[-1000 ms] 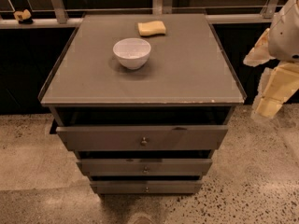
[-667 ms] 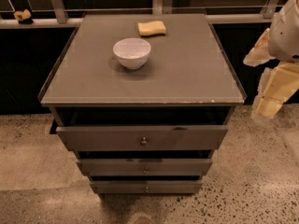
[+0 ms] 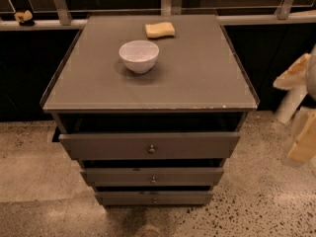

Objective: Open middle drawer

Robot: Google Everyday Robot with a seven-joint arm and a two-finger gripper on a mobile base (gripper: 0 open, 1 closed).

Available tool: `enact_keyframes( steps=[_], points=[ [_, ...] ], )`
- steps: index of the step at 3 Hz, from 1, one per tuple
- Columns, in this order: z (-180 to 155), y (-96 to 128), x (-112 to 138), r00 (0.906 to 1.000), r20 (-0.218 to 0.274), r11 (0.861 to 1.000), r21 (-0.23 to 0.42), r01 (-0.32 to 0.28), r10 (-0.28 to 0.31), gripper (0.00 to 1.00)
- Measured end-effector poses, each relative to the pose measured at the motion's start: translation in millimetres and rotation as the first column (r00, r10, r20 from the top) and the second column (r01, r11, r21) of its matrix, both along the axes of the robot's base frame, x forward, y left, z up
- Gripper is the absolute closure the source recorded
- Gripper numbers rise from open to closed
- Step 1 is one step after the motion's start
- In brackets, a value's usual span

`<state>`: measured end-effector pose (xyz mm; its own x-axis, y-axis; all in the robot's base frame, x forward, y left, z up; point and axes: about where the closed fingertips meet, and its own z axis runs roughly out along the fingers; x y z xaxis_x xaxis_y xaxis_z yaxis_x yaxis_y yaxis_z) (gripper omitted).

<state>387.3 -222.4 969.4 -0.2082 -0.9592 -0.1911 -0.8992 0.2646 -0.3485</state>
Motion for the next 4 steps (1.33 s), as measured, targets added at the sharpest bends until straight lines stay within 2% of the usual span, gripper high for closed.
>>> enact_keyframes(
  steps=[1, 2, 3, 4],
  points=[
    [-20, -16, -37, 0.9956, 0.091, 0.999, -0.045, 0.026, -0.021, 0.0],
    [-76, -37, -55, 0.9943, 0.1, 0.995, -0.086, 0.045, -0.036, 0.0],
    [-155, -57, -65, 0.9986, 0.018, 0.992, -0.113, 0.052, -0.05, 0.0],
    [-223, -66, -67, 0.9964, -0.081, 0.994, -0.106, 0.016, -0.025, 0.0]
  ],
)
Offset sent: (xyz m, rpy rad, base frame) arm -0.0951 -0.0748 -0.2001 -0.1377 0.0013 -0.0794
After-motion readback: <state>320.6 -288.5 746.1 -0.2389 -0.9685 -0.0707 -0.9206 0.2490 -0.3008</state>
